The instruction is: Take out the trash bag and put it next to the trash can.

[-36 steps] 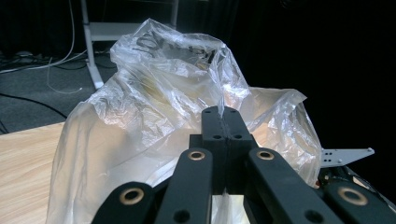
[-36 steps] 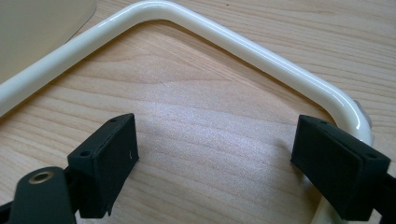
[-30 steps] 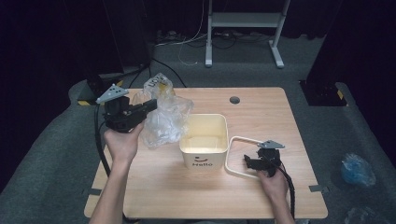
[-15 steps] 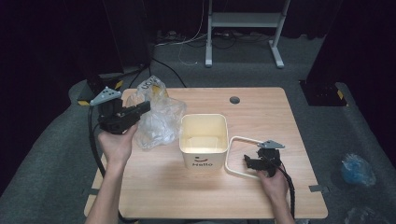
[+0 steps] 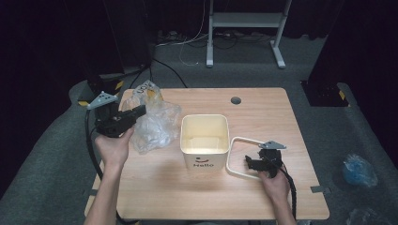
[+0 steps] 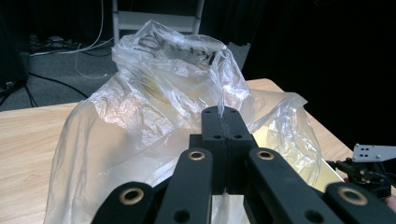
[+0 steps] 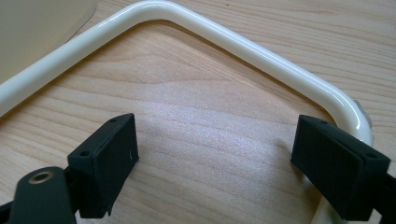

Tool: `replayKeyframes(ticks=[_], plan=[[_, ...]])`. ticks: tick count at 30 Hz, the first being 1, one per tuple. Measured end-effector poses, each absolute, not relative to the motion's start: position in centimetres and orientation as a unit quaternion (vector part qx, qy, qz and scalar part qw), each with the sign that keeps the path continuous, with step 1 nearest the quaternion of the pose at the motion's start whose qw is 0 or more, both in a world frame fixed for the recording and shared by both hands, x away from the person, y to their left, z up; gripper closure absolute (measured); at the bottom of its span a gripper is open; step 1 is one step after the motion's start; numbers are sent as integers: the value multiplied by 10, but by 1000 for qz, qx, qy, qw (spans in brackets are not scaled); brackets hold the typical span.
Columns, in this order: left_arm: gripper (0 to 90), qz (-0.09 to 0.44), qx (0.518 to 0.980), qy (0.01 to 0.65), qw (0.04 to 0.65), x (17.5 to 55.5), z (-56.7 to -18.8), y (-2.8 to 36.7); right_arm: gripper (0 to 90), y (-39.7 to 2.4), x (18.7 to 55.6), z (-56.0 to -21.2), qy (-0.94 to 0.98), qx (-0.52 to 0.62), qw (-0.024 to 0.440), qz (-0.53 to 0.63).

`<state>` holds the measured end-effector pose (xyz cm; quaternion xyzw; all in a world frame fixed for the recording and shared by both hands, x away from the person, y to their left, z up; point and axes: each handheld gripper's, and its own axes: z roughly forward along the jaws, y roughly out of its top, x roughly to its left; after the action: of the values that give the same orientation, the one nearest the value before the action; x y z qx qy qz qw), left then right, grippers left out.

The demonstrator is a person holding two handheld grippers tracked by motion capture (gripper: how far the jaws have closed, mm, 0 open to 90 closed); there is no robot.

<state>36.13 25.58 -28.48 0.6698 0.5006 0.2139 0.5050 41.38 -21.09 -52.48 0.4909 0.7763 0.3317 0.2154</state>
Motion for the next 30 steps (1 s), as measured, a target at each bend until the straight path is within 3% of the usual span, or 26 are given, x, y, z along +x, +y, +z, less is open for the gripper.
replayKeyframes(ticks=[30], plan=[[897, 216, 677, 519, 475, 373, -317, 255, 142, -211, 414, -525, 776, 491, 215, 332]])
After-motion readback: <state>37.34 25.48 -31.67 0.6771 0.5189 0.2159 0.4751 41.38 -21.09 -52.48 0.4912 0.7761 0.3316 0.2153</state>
